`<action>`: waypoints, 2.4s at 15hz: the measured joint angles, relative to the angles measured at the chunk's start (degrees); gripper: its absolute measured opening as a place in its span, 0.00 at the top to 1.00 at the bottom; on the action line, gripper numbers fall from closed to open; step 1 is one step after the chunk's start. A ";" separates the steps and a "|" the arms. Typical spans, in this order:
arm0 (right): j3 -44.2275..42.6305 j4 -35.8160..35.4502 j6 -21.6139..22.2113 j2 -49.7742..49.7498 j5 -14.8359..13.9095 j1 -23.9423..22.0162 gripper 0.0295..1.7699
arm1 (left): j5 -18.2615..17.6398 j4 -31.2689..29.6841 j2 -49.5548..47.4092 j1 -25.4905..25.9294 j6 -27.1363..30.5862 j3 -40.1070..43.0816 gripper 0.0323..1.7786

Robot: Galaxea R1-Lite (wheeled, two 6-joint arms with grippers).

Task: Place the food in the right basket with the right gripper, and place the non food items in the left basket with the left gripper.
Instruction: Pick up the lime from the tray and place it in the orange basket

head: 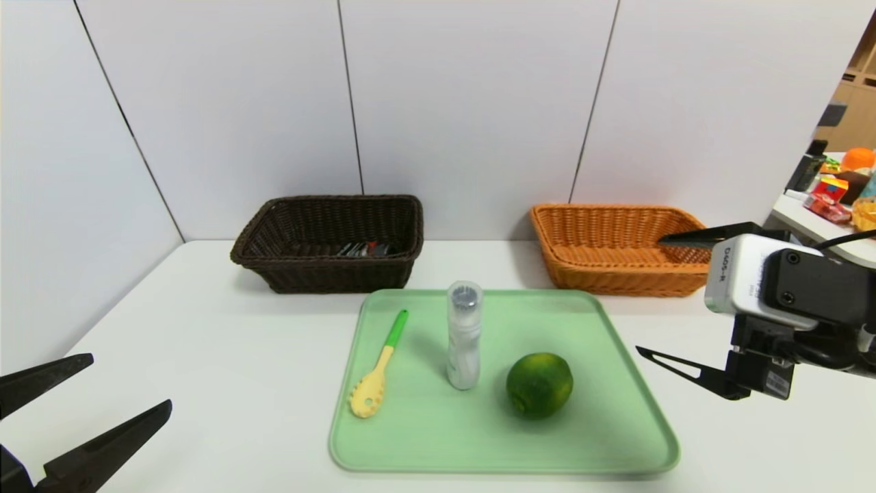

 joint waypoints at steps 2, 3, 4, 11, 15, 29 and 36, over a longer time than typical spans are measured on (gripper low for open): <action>-0.17 0.00 -3.84 -0.27 1.30 0.59 0.04 | -0.02 0.00 -0.06 0.00 -0.02 0.20 0.05; -0.48 0.05 -5.83 -0.28 1.90 0.91 0.04 | -0.02 0.00 -0.15 0.00 -0.02 0.38 0.05; -1.13 0.07 -7.50 -0.17 2.18 1.22 0.04 | -0.11 0.00 -0.26 0.00 0.00 0.61 0.05; -6.07 11.82 -9.72 2.29 4.06 6.10 0.04 | -0.02 0.00 -0.87 0.00 0.00 1.27 0.05; -14.56 28.61 -9.55 4.00 5.79 6.40 0.04 | -0.09 0.00 -0.89 -0.10 0.09 1.62 0.05; -39.39 56.31 -11.23 23.76 7.73 6.34 0.04 | -0.11 -0.11 0.11 -0.10 -0.18 2.07 0.05; -44.57 56.45 -12.63 32.55 7.67 6.05 0.04 | -0.04 -0.27 0.49 -0.10 -0.46 2.69 0.05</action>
